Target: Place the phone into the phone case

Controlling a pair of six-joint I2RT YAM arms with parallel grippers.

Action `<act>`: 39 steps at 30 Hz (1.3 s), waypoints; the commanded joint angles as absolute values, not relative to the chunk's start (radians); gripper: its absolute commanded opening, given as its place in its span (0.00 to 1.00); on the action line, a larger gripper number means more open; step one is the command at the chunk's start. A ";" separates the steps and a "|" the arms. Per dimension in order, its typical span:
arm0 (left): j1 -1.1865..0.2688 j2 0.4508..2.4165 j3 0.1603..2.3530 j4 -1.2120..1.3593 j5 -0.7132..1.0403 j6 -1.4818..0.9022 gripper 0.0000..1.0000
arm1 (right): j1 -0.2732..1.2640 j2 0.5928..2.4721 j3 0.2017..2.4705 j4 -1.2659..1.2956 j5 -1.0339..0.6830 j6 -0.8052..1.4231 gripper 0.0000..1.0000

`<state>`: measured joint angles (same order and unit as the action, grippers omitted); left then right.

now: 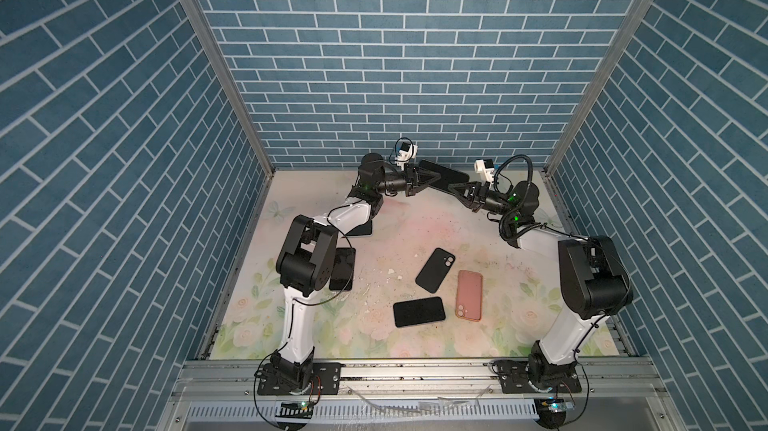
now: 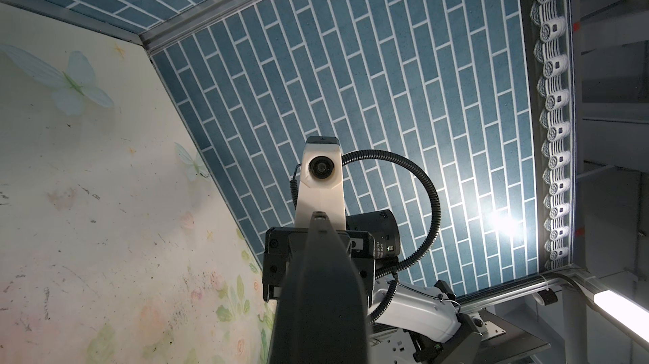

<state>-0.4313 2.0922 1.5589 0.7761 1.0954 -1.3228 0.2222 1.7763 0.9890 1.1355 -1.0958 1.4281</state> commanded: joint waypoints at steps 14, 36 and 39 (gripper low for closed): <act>-0.433 1.981 1.484 0.826 1.063 -1.278 0.06 | 0.192 1.712 1.068 0.889 -1.036 1.259 0.30; -0.336 1.662 1.327 0.160 0.644 -0.723 0.67 | 0.215 1.652 1.168 0.240 -0.926 0.764 0.00; -0.308 1.565 1.275 0.022 0.467 -0.626 0.76 | 0.234 1.657 1.194 0.158 -0.923 0.699 0.00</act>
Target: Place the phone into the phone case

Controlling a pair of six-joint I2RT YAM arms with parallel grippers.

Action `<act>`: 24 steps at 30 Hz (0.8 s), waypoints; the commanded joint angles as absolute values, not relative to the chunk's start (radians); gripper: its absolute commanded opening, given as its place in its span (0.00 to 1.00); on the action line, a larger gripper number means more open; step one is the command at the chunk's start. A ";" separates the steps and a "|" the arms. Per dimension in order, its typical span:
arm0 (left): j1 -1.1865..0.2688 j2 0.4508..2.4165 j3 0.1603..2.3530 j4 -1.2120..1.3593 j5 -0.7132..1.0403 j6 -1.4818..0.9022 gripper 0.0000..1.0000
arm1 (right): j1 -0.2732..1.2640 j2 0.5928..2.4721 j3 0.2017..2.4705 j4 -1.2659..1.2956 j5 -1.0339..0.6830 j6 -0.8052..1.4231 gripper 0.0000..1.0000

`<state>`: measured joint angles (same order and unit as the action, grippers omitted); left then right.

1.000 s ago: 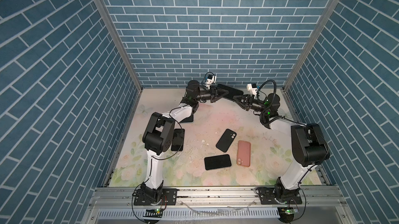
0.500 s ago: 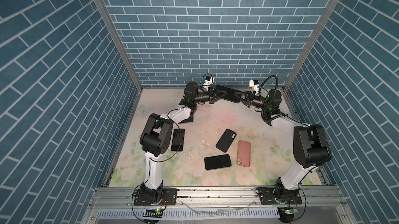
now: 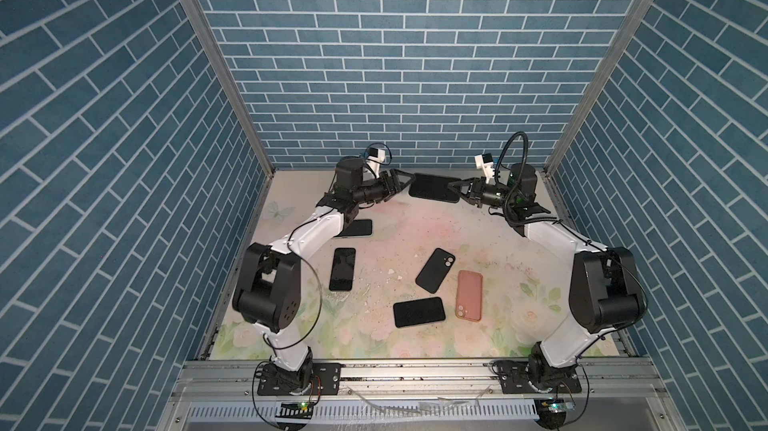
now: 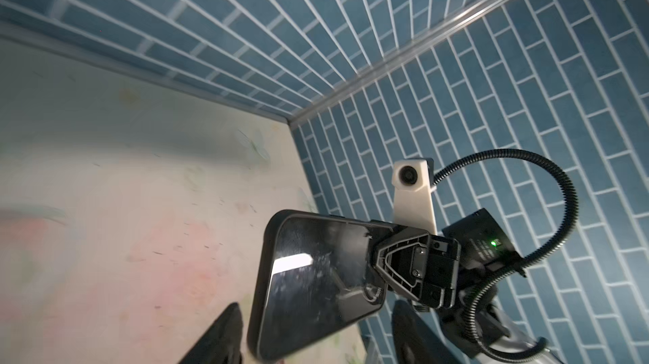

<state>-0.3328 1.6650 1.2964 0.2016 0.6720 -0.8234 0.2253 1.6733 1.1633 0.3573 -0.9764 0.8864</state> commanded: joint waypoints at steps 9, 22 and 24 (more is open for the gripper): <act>-0.201 1.333 1.058 -0.030 0.201 -0.633 0.99 | 0.312 1.799 1.265 0.133 -0.941 0.696 0.00; -0.132 1.148 0.812 0.116 0.308 -0.538 0.99 | 0.381 2.096 1.452 0.075 -0.945 0.705 0.00; -0.132 1.125 0.774 0.176 0.308 -0.541 1.00 | 0.380 2.134 1.481 0.064 -0.946 0.697 0.00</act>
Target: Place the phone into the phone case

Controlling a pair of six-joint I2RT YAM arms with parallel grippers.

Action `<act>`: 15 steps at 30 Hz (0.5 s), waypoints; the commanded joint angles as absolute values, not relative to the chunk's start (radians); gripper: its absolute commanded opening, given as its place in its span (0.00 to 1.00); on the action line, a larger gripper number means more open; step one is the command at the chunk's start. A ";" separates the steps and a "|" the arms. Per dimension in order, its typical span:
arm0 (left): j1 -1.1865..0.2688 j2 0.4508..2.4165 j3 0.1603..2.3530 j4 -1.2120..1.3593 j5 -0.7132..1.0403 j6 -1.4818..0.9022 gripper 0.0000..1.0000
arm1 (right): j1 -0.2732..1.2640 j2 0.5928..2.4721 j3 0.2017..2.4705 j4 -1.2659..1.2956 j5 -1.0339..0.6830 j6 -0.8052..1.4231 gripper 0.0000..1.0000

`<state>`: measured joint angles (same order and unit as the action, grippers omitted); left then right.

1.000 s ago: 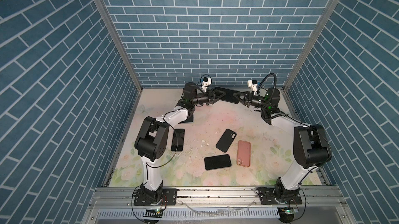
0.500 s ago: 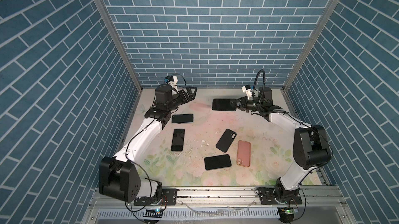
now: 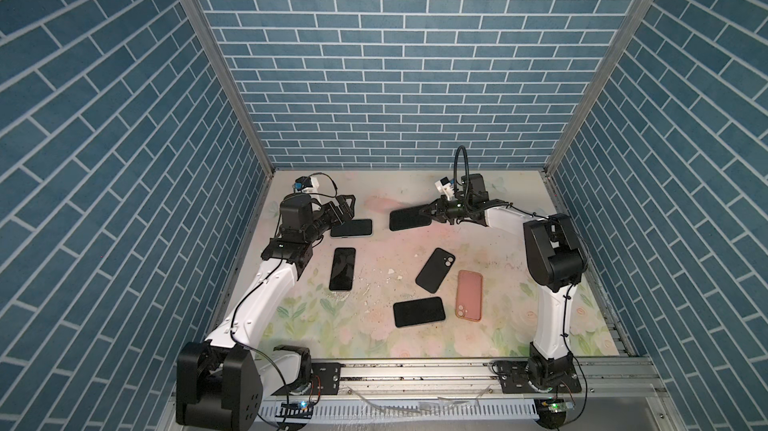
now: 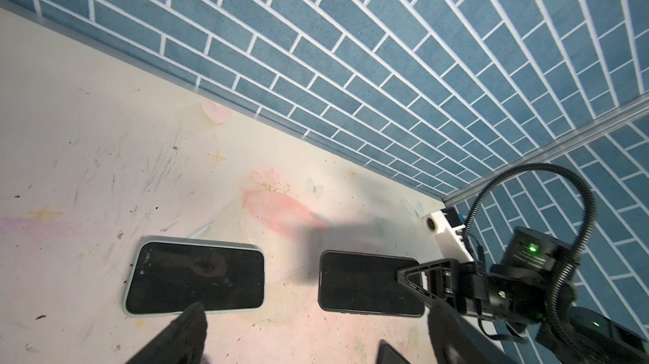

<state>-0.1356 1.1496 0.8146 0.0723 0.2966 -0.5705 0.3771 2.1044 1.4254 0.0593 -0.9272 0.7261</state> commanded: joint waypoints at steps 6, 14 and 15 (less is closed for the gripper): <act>-0.132 1.106 0.754 0.206 0.331 -0.513 1.00 | 0.383 2.252 1.553 0.013 -0.948 0.678 0.00; -0.132 1.118 0.733 0.230 0.338 -0.544 1.00 | 0.397 2.334 1.599 -0.062 -0.960 0.640 0.00; -0.132 1.121 0.735 0.230 0.343 -0.547 1.00 | 0.400 2.341 1.606 -0.075 -0.962 0.633 0.00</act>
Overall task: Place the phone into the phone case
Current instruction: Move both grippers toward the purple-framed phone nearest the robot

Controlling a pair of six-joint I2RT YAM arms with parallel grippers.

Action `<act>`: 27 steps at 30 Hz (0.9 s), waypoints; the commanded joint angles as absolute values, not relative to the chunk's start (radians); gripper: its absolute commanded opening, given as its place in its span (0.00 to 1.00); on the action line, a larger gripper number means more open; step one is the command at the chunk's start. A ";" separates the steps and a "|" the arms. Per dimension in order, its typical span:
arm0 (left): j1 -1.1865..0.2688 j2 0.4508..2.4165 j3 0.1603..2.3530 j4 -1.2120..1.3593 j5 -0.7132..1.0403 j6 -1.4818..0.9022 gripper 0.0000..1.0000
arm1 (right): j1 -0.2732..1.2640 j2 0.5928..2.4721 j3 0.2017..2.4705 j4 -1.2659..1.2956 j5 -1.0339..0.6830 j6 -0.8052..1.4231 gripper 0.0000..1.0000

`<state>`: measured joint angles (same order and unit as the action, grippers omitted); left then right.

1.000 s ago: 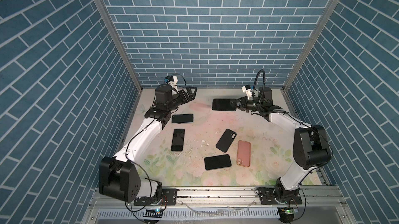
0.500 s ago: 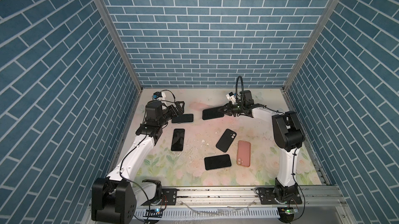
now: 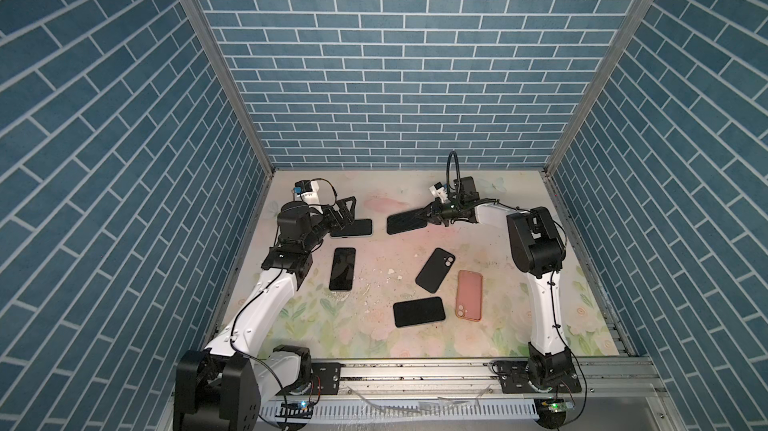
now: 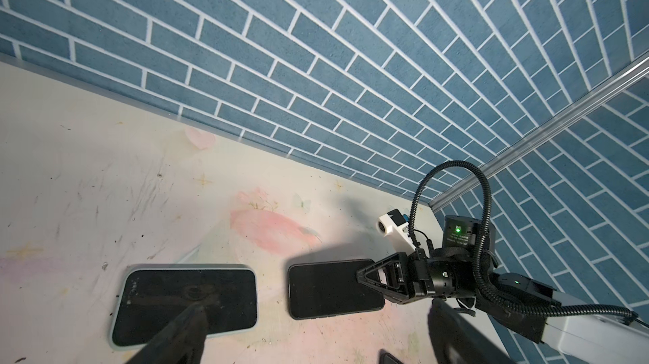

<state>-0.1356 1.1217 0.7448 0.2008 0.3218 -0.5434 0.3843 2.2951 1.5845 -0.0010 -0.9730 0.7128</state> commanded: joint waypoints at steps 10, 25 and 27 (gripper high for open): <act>-0.132 1.117 0.740 0.214 0.344 -0.562 1.00 | 0.415 2.388 1.655 -0.135 -0.943 0.617 0.08; -0.114 1.070 0.894 -0.229 0.182 -0.515 1.00 | 0.416 2.328 1.677 -0.236 -0.754 0.538 0.44; -0.096 1.036 0.867 -0.217 0.177 -0.531 1.00 | 0.416 2.299 1.680 -0.273 -0.708 0.499 0.56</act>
